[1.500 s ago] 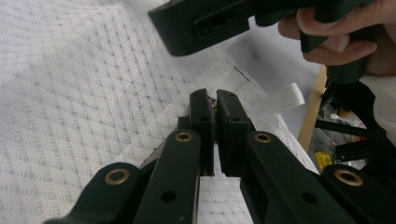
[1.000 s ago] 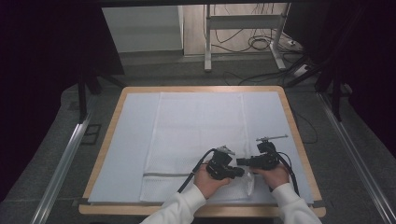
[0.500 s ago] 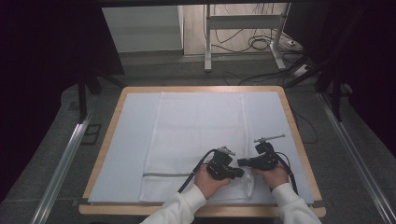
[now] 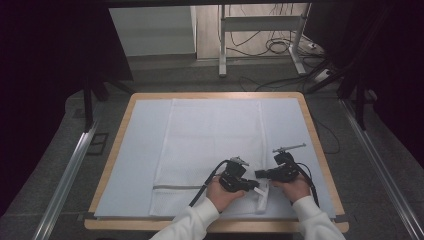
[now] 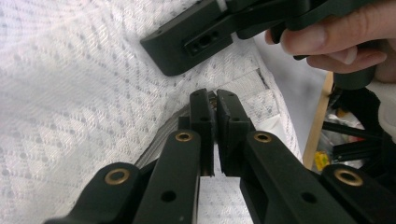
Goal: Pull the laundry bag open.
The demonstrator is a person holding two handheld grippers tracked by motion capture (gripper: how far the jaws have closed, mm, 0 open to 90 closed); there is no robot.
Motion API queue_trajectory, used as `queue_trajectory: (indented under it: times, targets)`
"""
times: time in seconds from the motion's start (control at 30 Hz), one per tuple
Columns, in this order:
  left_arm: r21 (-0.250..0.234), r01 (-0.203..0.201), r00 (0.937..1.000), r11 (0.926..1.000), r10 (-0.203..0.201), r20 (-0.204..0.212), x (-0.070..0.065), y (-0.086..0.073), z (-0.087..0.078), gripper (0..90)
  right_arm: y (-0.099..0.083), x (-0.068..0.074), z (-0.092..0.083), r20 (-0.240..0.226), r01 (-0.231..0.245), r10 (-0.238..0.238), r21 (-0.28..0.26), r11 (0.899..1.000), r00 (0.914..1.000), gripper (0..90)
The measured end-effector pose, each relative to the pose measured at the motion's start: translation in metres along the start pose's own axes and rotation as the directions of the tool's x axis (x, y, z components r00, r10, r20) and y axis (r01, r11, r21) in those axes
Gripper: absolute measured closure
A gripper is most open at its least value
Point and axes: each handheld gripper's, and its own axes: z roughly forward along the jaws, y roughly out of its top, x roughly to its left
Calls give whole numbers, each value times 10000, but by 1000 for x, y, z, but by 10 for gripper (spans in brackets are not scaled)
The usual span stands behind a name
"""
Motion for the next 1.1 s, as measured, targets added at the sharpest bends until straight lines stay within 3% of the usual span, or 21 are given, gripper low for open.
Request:
queue_trajectory:
  times: [1.1]
  targets:
    - [151, 253, 9996, 9996, -255, 132, 15, -4, -6, 873, -2, 1, -1, -47, 522, -522, 128, 9986, 9986, 878]
